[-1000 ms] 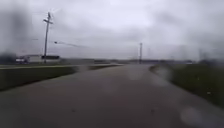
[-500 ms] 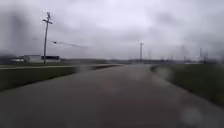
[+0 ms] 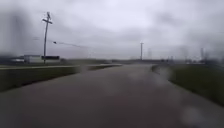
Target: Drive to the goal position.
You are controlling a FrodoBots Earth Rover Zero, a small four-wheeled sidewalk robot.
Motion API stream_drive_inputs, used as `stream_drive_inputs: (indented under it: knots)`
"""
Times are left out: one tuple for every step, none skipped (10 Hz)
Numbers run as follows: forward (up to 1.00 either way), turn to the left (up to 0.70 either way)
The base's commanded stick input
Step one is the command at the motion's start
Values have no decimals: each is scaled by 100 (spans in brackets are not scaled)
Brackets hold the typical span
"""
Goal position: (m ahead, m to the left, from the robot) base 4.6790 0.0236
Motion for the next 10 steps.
stream_drive_inputs:
  knots:
    - [50,-51]
    - [50,-51]
    - [50,-51]
    - [50,-51]
    - [50,-51]
    - [50,-20]
    - [50,-1]
    - [50,-1]
    - [50,-1]
    - [50,-1]
